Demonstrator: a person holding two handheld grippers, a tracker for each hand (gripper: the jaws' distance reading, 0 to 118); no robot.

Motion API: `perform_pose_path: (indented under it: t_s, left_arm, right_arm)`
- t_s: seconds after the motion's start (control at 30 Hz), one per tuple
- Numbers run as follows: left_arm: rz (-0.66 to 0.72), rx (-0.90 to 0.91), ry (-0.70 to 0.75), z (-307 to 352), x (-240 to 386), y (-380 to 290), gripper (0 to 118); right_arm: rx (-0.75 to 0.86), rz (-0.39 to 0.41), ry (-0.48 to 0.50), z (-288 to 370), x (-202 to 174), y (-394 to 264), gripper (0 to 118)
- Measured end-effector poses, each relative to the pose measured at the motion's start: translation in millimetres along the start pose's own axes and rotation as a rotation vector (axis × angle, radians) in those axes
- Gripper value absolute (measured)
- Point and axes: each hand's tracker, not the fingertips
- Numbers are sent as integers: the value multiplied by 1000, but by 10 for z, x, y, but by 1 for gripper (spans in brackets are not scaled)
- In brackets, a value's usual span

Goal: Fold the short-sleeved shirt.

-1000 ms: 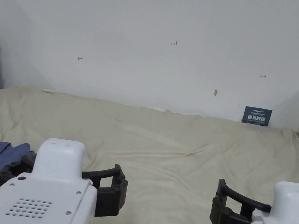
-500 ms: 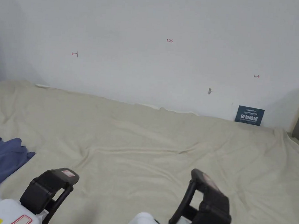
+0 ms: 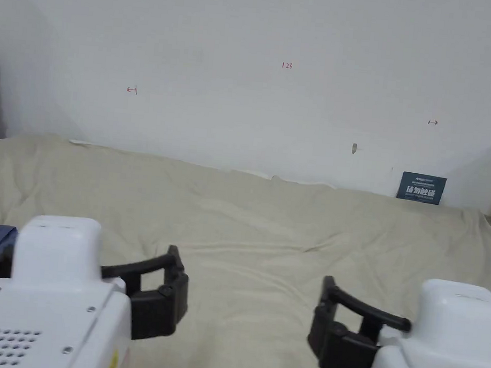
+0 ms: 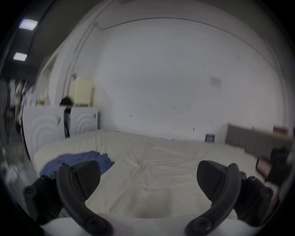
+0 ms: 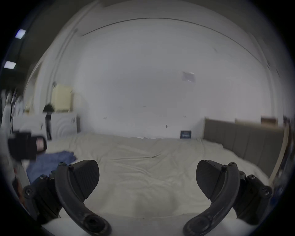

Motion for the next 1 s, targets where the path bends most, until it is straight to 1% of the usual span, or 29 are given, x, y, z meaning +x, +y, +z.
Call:
perform_pose_path:
  t_s: [0.07,0.1,0.13,0.2,0.23,0.3,0.33,0.4,0.5,0.53,0.57,0.6,0.67,0.77,0.8,0.83,0.87,0.9,0.93,0.97,1.0]
  left_arm:
    - [-5,-41,-18,-32,-3,-72,118]
    - [34,-57,-32,-48,-9,-108,118]
    - [41,-79,-53,-63,-15,-126,118]
    - [37,-72,-49,-94,-51,-148,118]
    - [1,-48,-31,-79,-38,-155,118]
    - [-92,-27,-8,-66,1,-144,118]
    - [-122,-24,-2,-77,7,-145,118]
    - [-150,-24,26,-72,51,-157,118]
    - [-137,8,30,-79,62,-184,118]
    - [-129,10,45,-85,73,-183,118]
    - [-120,1,50,-92,84,-164,118]
    - [-72,-16,42,-102,70,-161,118]
    - [-8,-46,24,-109,50,-144,118]
    - [-26,-42,25,-109,58,-145,118]
    - [-34,-33,32,-94,70,-157,118]
    - [-43,-23,34,-82,76,-165,118]
    - [-43,-12,48,-59,102,-160,118]
    - [-36,-17,51,-50,98,-141,117]
    - [-33,-16,43,-39,83,-132,116]
    - [-22,-6,30,-23,65,-126,114]
    - [-22,-3,25,-30,64,-131,100]
  right_arm:
    - [-32,-52,-76,-44,84,-46,118]
    - [-54,-90,-79,-73,121,-74,118]
    - [-90,-140,-74,-97,158,-88,118]
    - [-109,-237,23,-113,274,-113,118]
    - [-117,-260,31,-115,295,-111,118]
    - [-88,-240,0,-104,282,-107,118]
    - [-56,-214,-31,-90,269,-94,118]
    - [-10,-136,-69,-61,204,-72,118]
    - [11,-47,-87,-32,141,-70,118]
    - [11,-32,-90,-18,106,-58,118]
    - [13,-20,-114,-8,78,-58,118]
    - [19,-16,-123,1,66,-59,118]
    - [20,2,-102,2,84,-72,118]
    - [48,20,-108,34,43,-111,111]
    - [53,38,-116,44,28,-82,108]
    - [56,58,-135,41,9,-93,88]
    - [57,75,-162,30,-13,-110,59]
    - [55,73,-168,10,-4,-132,17]
    - [51,66,-170,0,32,-130,10]
    - [36,59,-151,-2,71,-130,10]
    - [22,48,-118,-5,104,-129,10]
